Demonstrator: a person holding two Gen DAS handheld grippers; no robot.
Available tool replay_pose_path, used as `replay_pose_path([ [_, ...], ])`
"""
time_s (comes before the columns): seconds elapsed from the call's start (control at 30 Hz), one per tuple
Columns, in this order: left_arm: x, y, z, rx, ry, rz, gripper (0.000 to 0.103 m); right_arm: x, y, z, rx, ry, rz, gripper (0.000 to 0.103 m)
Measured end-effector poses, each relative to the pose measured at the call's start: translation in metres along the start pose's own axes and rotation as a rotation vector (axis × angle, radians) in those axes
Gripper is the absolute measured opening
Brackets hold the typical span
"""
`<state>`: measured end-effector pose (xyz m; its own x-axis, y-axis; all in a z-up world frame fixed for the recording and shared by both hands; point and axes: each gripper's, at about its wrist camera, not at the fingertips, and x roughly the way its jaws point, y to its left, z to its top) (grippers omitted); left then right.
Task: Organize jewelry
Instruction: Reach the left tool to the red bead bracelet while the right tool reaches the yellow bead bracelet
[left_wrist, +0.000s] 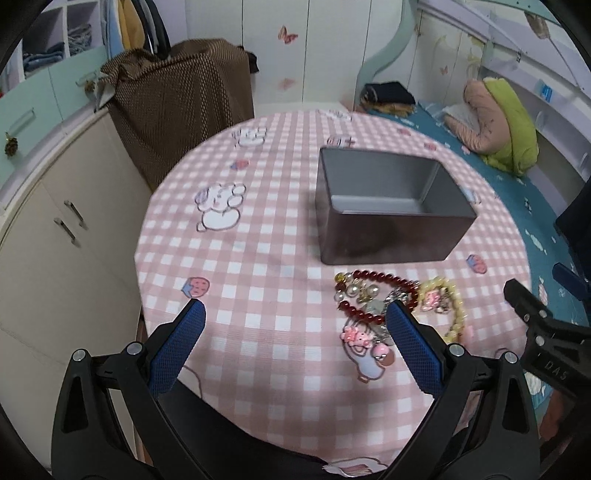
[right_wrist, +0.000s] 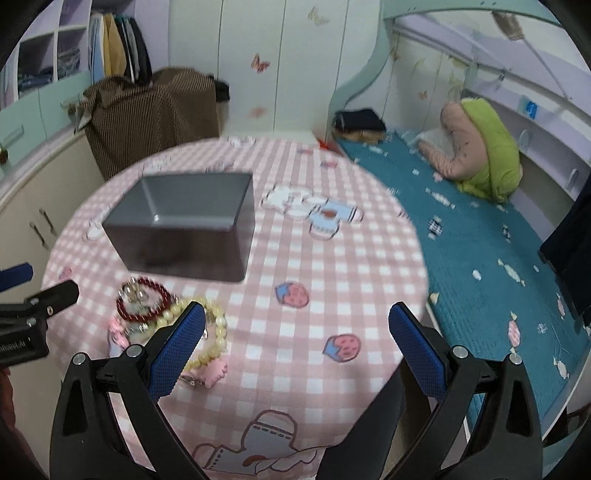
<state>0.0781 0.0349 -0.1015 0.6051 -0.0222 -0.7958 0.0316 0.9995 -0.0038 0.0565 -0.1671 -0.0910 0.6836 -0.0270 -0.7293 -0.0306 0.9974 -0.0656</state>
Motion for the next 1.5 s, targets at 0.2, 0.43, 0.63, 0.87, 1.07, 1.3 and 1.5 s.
replay_pose_path([
  [0.2, 0.027, 0.004, 0.001, 0.000, 0.062, -0.007, 0.088, 0.024, 0.008, -0.005, -0.025, 0.074, 0.018, 0.096],
  [0.43, 0.057, 0.003, 0.003, -0.004, 0.137, -0.034, 0.078, 0.038, 0.012, -0.008, -0.040, 0.120, 0.032, 0.096],
  [0.63, 0.062, 0.001, 0.008, -0.008, 0.147, -0.051, 0.078, 0.047, 0.017, -0.005, -0.048, 0.146, 0.040, 0.095],
  [0.87, 0.067, -0.003, 0.013, -0.009, 0.169, -0.070, 0.079, 0.053, 0.017, -0.004, -0.049, 0.175, 0.085, 0.074],
  [1.07, 0.071, -0.003, 0.019, -0.032, 0.190, -0.069, 0.080, 0.050, 0.020, -0.004, -0.059, 0.178, 0.118, 0.056],
  [1.3, 0.073, -0.011, 0.015, 0.034, 0.176, -0.007, 0.078, 0.050, 0.018, -0.003, -0.065, 0.179, 0.123, 0.056],
  [1.5, 0.067, -0.004, 0.013, 0.065, 0.161, -0.018, 0.053, 0.051, 0.019, -0.002, -0.076, 0.173, 0.129, 0.046],
])
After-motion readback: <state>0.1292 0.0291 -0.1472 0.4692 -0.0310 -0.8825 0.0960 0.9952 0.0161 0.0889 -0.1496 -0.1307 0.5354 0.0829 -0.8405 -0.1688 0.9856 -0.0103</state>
